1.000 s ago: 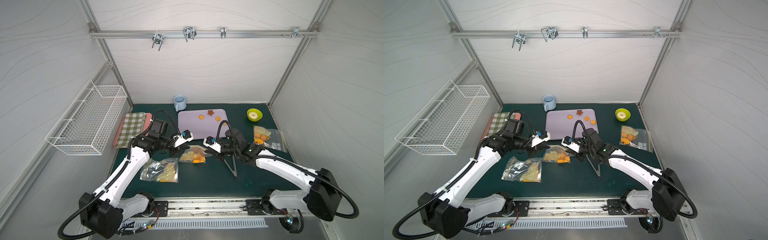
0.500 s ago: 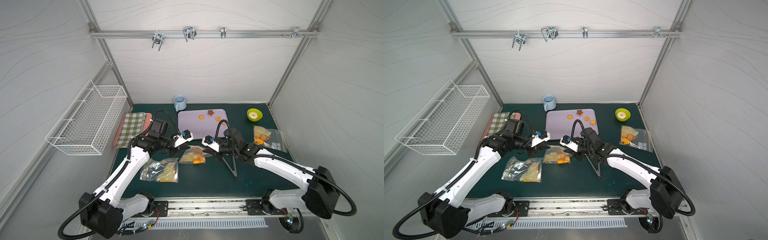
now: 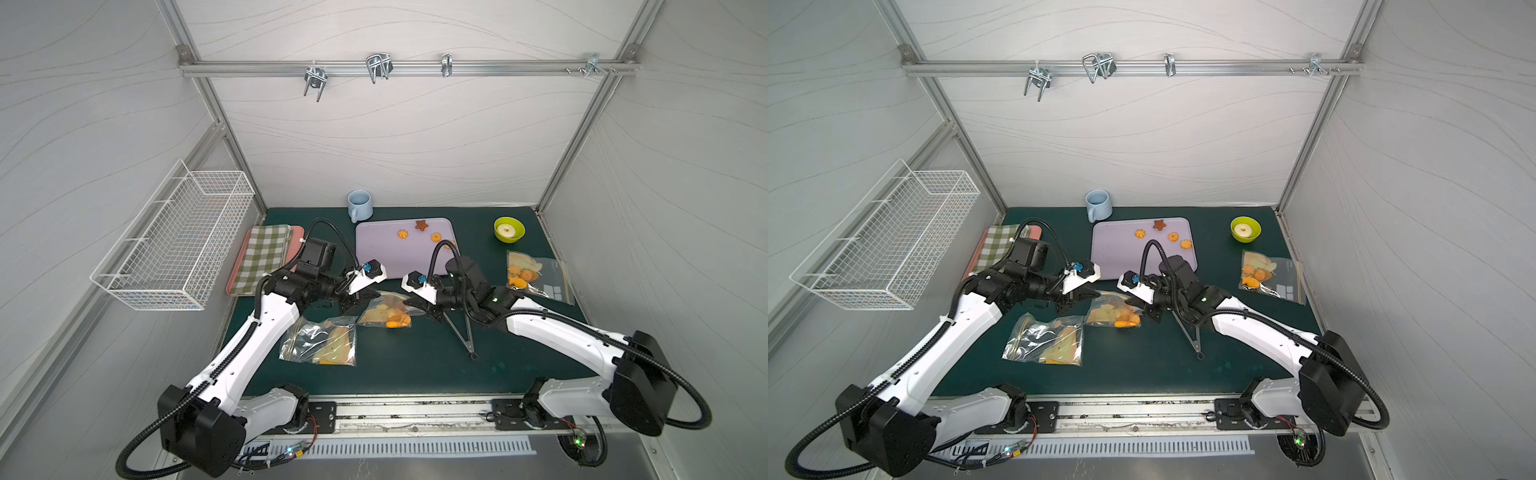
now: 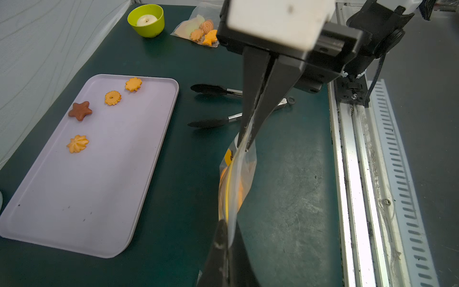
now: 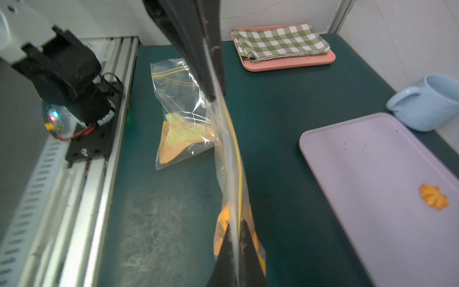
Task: Put the cookies into a resealable bag to prevent moisture
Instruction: Close the ziploc bag at the center of the board.
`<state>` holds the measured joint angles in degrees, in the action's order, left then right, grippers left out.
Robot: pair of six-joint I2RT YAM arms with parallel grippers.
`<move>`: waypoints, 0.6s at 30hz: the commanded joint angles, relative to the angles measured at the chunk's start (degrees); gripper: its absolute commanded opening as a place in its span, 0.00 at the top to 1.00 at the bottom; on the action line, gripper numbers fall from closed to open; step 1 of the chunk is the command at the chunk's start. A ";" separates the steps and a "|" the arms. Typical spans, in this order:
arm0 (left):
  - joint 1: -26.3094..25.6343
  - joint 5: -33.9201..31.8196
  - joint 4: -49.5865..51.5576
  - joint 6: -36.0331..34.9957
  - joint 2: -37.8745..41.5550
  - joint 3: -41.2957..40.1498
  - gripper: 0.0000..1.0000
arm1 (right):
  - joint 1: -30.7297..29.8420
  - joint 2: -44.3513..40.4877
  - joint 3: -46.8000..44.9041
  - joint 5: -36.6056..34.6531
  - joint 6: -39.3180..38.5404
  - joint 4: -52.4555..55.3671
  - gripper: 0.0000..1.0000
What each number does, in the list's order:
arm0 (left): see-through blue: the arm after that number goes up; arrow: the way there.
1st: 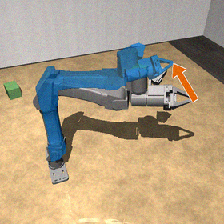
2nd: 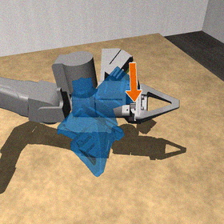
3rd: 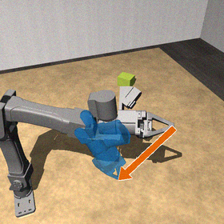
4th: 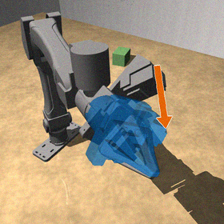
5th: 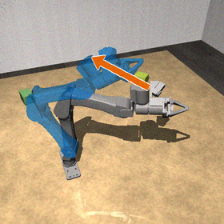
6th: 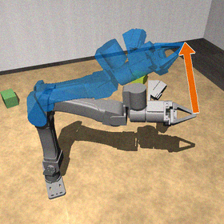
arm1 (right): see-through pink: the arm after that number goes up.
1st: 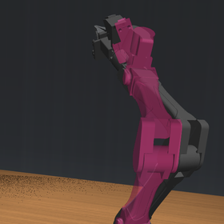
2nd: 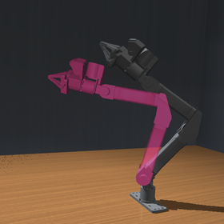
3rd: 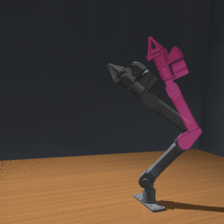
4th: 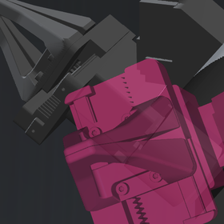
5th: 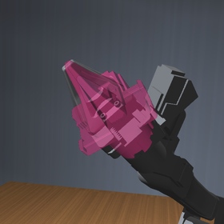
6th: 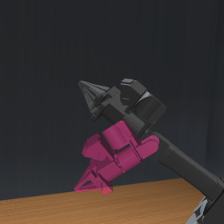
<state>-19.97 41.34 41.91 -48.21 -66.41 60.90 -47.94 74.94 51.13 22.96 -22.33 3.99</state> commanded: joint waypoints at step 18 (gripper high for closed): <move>0.19 2.59 -1.66 -1.02 0.72 0.64 1.00 | -1.17 1.58 2.58 0.77 0.62 -3.76 0.97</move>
<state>-19.92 41.95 41.89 -48.21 -66.41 60.90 -48.64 75.79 51.92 23.00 -21.45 1.56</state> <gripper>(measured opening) 0.057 0.074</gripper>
